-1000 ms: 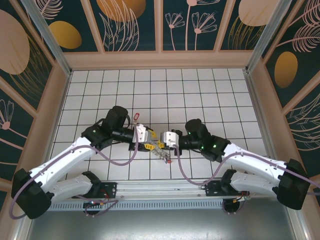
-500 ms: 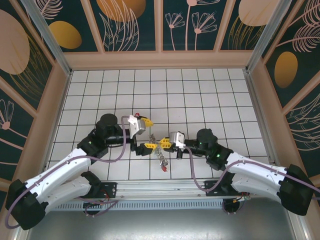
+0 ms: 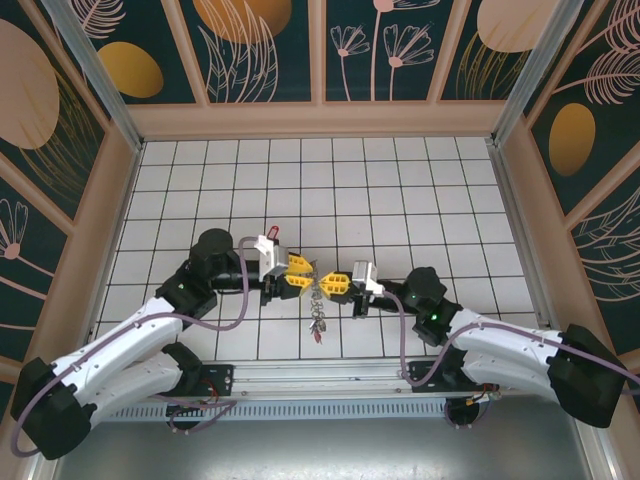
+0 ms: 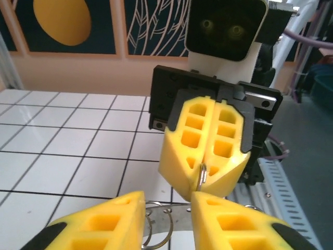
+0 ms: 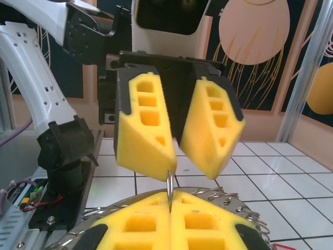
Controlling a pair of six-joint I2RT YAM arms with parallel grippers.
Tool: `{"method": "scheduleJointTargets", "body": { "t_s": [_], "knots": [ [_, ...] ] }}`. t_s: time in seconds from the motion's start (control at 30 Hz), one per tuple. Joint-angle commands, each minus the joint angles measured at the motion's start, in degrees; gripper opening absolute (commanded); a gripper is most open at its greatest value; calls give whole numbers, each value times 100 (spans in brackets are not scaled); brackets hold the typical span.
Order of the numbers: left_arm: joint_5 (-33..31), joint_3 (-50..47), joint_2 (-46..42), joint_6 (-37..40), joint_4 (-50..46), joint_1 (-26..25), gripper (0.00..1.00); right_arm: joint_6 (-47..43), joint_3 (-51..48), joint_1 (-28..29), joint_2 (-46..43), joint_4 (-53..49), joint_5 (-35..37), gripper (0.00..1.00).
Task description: Put the keys on the keyring
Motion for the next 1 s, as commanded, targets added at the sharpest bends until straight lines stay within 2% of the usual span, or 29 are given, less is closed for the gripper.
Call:
{"method": "scheduleJointTargets", "body": {
  "t_s": [0.0,0.2,0.33,0.5,0.67,0.8,0.97],
  "knots": [
    [436,311,261,492,-320,-15,30,274,17,-8,26,1070,-210,0],
    [695,453,456,561,-309,-12,27,476,-56,4,166,1614,-151,0],
    [832,398,363,610,-326,-14,30,513,-55,3,212,1700,-113,0],
    [770,341,-41,757,-611,-9,19,36,112,3,-59,776,-40,0],
    [507,-123,-487,384,-124,-17,34,273,9,-32,-204,1176,-27,0],
    [534,-161,-321,147,147,-18,37,634,-49,13,32,1785,-121,0],
    [687,112,151,30,246,-17,38,581,78,190,281,1783,-130,0]
  ]
}}
